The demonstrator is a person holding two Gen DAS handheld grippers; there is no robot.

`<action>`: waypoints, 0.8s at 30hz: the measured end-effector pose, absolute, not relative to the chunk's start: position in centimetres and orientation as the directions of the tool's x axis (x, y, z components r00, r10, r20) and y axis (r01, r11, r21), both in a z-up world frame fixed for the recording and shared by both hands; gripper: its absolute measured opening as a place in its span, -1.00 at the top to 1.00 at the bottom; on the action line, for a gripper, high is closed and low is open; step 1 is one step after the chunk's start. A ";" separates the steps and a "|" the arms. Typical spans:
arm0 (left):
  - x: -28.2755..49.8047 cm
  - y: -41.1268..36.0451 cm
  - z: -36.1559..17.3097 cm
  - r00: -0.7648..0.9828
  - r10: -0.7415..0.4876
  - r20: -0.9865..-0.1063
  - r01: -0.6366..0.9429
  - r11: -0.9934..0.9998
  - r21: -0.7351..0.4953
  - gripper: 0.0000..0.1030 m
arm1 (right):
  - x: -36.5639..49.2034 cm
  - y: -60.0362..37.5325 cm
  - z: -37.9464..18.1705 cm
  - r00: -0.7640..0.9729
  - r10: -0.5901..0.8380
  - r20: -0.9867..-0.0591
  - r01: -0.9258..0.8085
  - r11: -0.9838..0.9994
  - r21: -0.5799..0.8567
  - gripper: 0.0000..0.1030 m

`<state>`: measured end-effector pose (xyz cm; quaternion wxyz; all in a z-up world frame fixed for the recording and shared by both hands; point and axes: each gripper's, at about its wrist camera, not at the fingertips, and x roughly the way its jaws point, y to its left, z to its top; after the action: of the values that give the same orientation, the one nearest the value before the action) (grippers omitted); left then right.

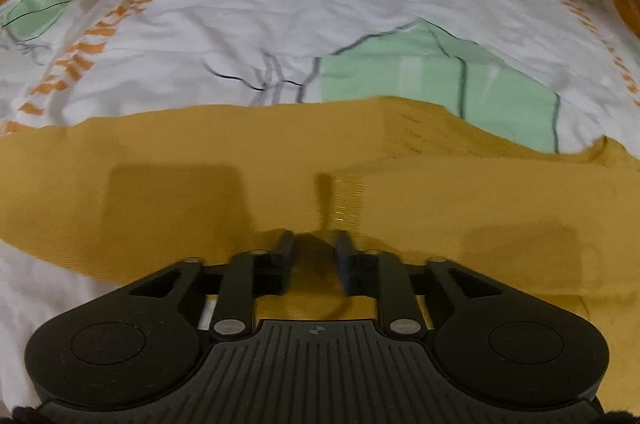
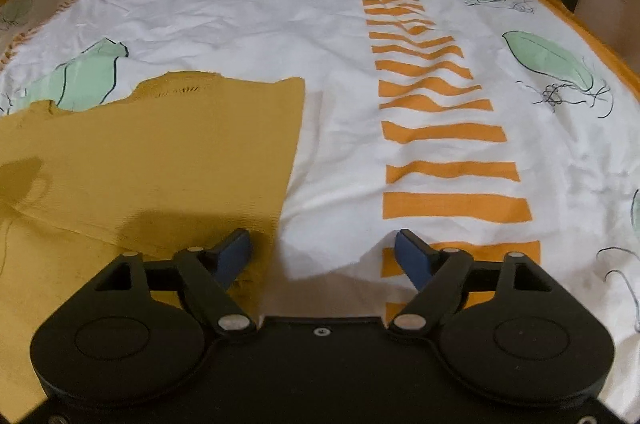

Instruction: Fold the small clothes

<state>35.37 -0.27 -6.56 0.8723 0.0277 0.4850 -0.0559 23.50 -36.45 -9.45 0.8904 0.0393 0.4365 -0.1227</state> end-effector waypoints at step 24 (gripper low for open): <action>36.9 4.3 -6.8 0.486 -0.500 -0.716 0.122 0.851 -0.511 0.31 | 22.7 -30.9 -5.8 0.753 -0.028 -0.657 0.071 0.997 0.038 -0.69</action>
<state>36.89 4.34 -6.81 0.8385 -0.2004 0.4715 -0.1856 22.67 -30.86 -5.84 0.9358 0.0304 0.3503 -0.0265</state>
